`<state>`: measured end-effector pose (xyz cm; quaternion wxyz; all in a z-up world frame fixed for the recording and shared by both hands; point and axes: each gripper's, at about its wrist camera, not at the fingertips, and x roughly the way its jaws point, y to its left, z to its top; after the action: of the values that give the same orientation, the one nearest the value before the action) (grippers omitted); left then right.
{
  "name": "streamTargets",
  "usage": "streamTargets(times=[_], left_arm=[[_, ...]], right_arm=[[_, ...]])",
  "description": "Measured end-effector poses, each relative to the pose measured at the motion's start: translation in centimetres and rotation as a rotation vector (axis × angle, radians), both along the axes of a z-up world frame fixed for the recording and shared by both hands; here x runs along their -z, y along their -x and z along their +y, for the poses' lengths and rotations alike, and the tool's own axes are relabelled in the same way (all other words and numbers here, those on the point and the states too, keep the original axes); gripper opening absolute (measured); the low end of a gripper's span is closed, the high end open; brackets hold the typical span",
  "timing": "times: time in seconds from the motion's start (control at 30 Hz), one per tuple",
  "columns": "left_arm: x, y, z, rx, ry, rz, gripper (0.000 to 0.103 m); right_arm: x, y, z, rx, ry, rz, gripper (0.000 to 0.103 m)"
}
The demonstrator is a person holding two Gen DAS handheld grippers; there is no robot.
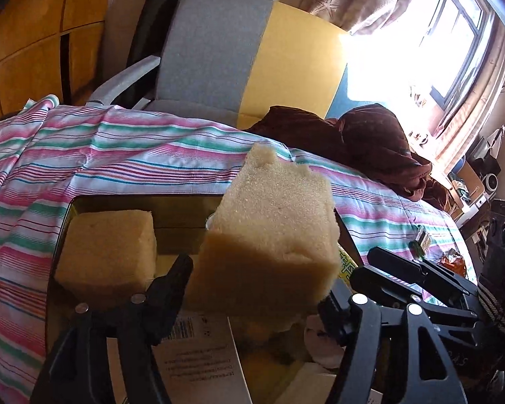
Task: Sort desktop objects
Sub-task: 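Open both tools over the tray, releasing the sponge and cracker pack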
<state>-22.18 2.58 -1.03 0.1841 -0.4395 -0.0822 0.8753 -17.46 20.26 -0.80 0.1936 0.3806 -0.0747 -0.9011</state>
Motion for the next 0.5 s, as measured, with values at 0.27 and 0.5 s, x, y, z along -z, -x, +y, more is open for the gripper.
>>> streamTargets(times=[0.27,0.5], left_arm=[[-0.5,-0.5,-0.1,0.014,-0.055,-0.009,0.070],[-0.5,-1.7,0.6,0.044,-0.082,-0.009,0.070]], right_arm=[[-0.1,-3.1,2.8,0.073,0.010,0.034,0.051],[0.4,-6.8,7.1,0.157,0.004,0.054,0.055]])
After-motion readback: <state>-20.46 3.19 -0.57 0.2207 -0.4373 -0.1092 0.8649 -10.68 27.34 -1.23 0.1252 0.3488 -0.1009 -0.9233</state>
